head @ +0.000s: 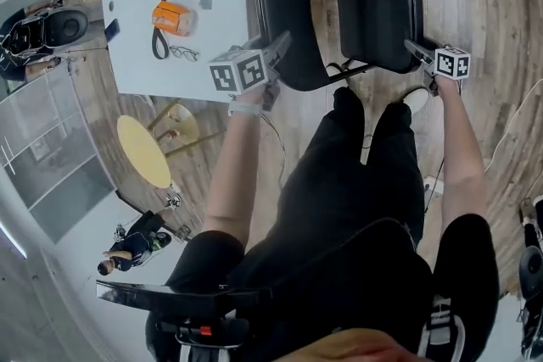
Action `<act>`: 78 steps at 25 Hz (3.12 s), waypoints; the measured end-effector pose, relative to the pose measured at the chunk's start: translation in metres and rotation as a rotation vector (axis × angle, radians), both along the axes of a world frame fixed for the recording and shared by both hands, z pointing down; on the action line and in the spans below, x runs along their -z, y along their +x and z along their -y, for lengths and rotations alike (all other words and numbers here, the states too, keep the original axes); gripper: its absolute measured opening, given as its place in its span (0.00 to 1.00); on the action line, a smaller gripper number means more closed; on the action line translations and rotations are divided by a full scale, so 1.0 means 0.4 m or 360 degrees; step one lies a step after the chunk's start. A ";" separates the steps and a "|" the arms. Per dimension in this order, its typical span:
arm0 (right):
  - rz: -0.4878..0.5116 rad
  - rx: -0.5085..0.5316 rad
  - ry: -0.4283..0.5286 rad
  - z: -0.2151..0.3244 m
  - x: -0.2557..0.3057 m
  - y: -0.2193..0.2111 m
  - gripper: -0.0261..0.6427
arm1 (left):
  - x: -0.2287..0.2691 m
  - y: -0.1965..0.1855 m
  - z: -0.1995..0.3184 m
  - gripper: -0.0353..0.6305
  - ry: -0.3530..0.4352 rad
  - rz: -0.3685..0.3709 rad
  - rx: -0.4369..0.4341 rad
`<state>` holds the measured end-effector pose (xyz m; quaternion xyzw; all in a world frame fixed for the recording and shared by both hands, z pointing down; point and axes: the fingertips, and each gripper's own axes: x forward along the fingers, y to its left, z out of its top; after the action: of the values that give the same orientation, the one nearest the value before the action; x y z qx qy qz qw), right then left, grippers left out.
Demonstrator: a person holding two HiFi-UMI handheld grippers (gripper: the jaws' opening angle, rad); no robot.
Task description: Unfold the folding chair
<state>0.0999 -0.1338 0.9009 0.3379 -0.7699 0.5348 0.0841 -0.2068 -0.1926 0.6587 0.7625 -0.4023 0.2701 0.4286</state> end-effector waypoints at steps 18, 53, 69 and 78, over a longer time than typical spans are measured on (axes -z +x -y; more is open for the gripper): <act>0.0374 -0.0151 -0.0136 -0.044 -0.263 0.291 0.39 | -0.117 0.083 -0.010 0.20 -0.0022 -0.0086 0.0006; 0.0490 -0.0473 -0.0355 -0.087 -0.614 0.583 0.41 | -0.280 0.285 -0.031 0.23 -0.0128 -0.0014 -0.0125; -0.0057 -0.0437 0.0246 0.056 -0.055 0.592 0.47 | 0.035 0.345 0.005 0.38 0.0456 0.0158 -0.0095; -0.0018 -0.0036 0.0915 -0.003 0.706 0.305 0.47 | 0.378 0.578 -0.123 0.38 0.0802 -0.0288 -0.0267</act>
<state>0.2218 -0.1326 0.6184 0.3594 -0.8856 0.2937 -0.0169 0.0243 -0.1433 0.5076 0.8968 -0.3522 0.1269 0.2359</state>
